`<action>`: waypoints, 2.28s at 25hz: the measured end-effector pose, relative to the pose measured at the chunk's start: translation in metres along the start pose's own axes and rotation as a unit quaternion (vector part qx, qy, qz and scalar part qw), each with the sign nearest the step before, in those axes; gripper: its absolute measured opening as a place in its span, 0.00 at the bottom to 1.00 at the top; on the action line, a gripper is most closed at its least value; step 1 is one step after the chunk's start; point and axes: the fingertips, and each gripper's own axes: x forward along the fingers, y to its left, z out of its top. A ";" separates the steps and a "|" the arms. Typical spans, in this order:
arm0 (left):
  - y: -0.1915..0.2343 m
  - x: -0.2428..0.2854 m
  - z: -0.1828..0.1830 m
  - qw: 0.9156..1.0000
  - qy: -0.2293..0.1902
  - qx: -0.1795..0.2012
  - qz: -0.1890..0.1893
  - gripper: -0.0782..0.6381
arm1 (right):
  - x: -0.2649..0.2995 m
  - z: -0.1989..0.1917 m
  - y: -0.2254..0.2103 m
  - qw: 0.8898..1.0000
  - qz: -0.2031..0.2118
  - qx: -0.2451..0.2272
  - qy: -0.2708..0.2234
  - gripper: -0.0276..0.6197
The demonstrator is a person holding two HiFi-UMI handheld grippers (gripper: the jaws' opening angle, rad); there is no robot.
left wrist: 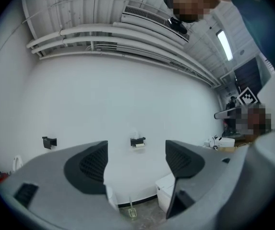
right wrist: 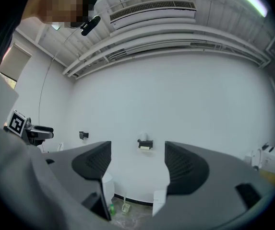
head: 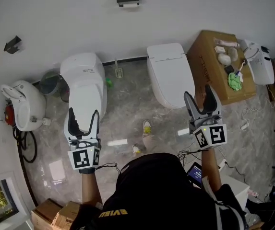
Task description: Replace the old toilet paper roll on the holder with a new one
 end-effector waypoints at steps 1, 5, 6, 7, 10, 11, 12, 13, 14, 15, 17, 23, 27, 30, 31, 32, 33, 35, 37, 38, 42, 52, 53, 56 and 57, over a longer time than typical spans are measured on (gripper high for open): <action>-0.002 0.010 0.000 1.000 0.001 0.000 0.001 0.63 | 0.011 -0.001 -0.006 1.000 0.002 0.004 -0.001 0.58; -0.003 0.050 0.002 1.000 0.000 -0.003 -0.001 0.63 | 0.052 -0.001 -0.018 1.000 0.012 0.003 -0.002 0.58; -0.004 0.058 0.003 1.000 0.000 -0.004 0.000 0.63 | 0.061 0.000 -0.021 1.000 0.017 0.001 0.000 0.57; -0.006 0.065 0.003 1.000 0.001 -0.003 0.000 0.63 | 0.068 0.000 -0.024 1.000 0.023 -0.001 0.002 0.57; -0.014 0.090 0.004 1.000 0.009 -0.002 -0.003 0.63 | 0.080 -0.004 -0.040 1.000 0.023 0.000 0.007 0.57; -0.017 0.098 0.004 1.000 0.010 -0.009 -0.007 0.63 | 0.081 -0.007 -0.045 1.000 0.019 0.004 0.012 0.56; -0.021 0.106 0.003 1.000 0.010 -0.019 -0.010 0.63 | 0.082 -0.011 -0.050 1.000 0.017 0.006 0.018 0.56; -0.026 0.113 0.002 0.999 0.010 -0.027 -0.014 0.63 | 0.082 -0.015 -0.055 1.000 0.016 0.003 0.024 0.56; -0.031 0.119 0.000 0.999 0.011 -0.028 -0.017 0.63 | 0.083 -0.021 -0.059 0.999 0.016 -0.003 0.030 0.56; -0.035 0.126 -0.001 0.999 0.014 -0.023 -0.018 0.63 | 0.084 -0.027 -0.064 0.999 0.014 -0.010 0.035 0.55; -0.041 0.139 -0.002 1.000 0.017 -0.010 -0.017 0.63 | 0.090 -0.037 -0.075 0.999 0.009 -0.019 0.040 0.54; -0.049 0.177 0.004 1.000 0.014 -0.001 -0.010 0.63 | 0.118 -0.037 -0.103 0.999 0.009 -0.024 0.029 0.54; -0.040 0.195 0.000 1.000 0.015 -0.002 0.004 0.63 | 0.144 -0.044 -0.110 0.999 0.017 -0.018 0.032 0.53; -0.027 0.212 -0.004 1.000 0.016 -0.005 0.010 0.63 | 0.162 -0.046 -0.112 0.999 0.019 -0.013 0.034 0.53; -0.023 0.220 -0.005 1.000 0.014 -0.005 0.011 0.63 | 0.169 -0.045 -0.113 0.999 0.018 -0.016 0.034 0.53; -0.018 0.229 -0.006 1.000 0.012 -0.004 0.012 0.63 | 0.177 -0.045 -0.115 0.999 0.017 -0.021 0.032 0.53; -0.014 0.239 -0.007 1.000 0.009 -0.004 0.011 0.63 | 0.184 -0.045 -0.117 0.999 0.014 -0.026 0.031 0.53; -0.009 0.260 -0.009 1.000 0.002 -0.004 0.005 0.63 | 0.197 -0.045 -0.122 0.999 0.006 -0.033 0.028 0.52; -0.007 0.283 -0.009 1.000 -0.005 -0.004 -0.005 0.63 | 0.207 -0.044 -0.129 0.999 -0.005 -0.034 0.026 0.52; -0.007 0.294 -0.008 1.000 -0.008 -0.004 -0.011 0.63 | 0.214 -0.043 -0.132 0.999 -0.009 -0.035 0.024 0.52; -0.003 0.333 -0.003 0.999 -0.013 0.000 -0.039 0.63 | 0.245 -0.037 -0.134 0.999 -0.022 -0.033 0.023 0.52; 0.067 0.415 -0.010 0.999 -0.014 -0.022 -0.044 0.63 | 0.350 -0.031 -0.125 0.998 -0.035 -0.036 0.030 0.51; 0.072 0.422 -0.012 0.999 -0.012 -0.025 -0.046 0.63 | 0.359 -0.032 -0.124 0.998 -0.038 -0.037 0.033 0.51; 0.086 0.440 -0.019 0.998 -0.007 -0.033 -0.053 0.63 | 0.381 -0.033 -0.118 0.998 -0.044 -0.039 0.038 0.51; 0.091 0.446 -0.022 0.998 -0.006 -0.034 -0.056 0.63 | 0.389 -0.033 -0.116 0.997 -0.043 -0.041 0.039 0.51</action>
